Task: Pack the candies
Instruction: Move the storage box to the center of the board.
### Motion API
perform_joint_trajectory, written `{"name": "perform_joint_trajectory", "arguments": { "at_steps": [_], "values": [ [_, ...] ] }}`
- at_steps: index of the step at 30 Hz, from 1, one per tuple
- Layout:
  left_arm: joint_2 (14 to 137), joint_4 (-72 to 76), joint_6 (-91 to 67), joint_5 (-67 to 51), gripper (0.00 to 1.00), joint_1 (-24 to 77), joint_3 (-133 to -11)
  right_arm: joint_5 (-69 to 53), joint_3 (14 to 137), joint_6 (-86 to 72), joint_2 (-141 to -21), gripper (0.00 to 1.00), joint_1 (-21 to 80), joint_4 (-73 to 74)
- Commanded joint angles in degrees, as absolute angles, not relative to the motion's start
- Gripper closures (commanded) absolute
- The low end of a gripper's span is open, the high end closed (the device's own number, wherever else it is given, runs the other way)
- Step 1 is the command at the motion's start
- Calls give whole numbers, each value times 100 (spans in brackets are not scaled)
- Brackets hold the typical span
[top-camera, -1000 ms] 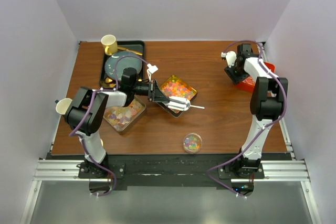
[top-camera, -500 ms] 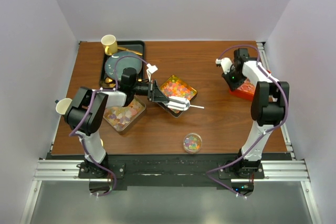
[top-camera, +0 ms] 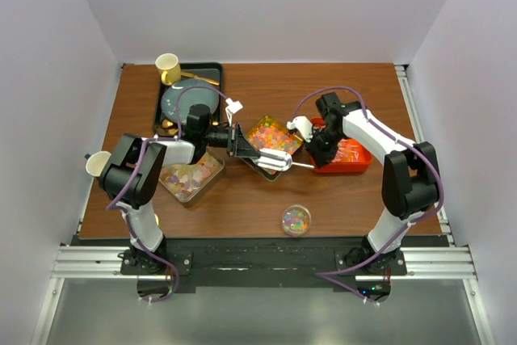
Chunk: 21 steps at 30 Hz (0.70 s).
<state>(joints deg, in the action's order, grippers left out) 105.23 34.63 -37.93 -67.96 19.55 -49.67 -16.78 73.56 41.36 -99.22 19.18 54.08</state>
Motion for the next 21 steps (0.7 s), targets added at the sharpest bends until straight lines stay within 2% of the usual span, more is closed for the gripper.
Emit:
{"name": "perform_joint_trajectory", "arguments": {
  "at_steps": [1,9,12,13,16,18,19,21],
  "values": [
    [10187,3078,-3166,-6943,100,1890,-5036,-2145,7444,4157,-9764,95,2442,5484],
    [9906,2435,-2558,-6882,100,1898,-4896,-2180,7628,4025,-10142,93,3207,5256],
    [9844,2400,-2470,-6864,100,1898,-4852,-2005,7734,4008,-10134,82,3287,5291],
    [9826,2373,-2426,-6856,100,1890,-4852,-1934,7769,3999,-10090,71,3287,5343],
    [9817,2320,-2338,-6882,100,1890,-4878,-1416,7691,4060,-9688,53,3147,5484],
    [9817,2338,-2338,-6926,100,1898,-4887,-1380,7821,4122,-9528,49,2849,5834],
    [9826,2355,-2329,-6934,100,1898,-4895,-1432,7918,4148,-9449,37,2708,6019],
    [9826,2347,-2320,-6978,100,1898,-4904,-1590,8198,4288,-9343,35,2287,6502]
  ]
}}
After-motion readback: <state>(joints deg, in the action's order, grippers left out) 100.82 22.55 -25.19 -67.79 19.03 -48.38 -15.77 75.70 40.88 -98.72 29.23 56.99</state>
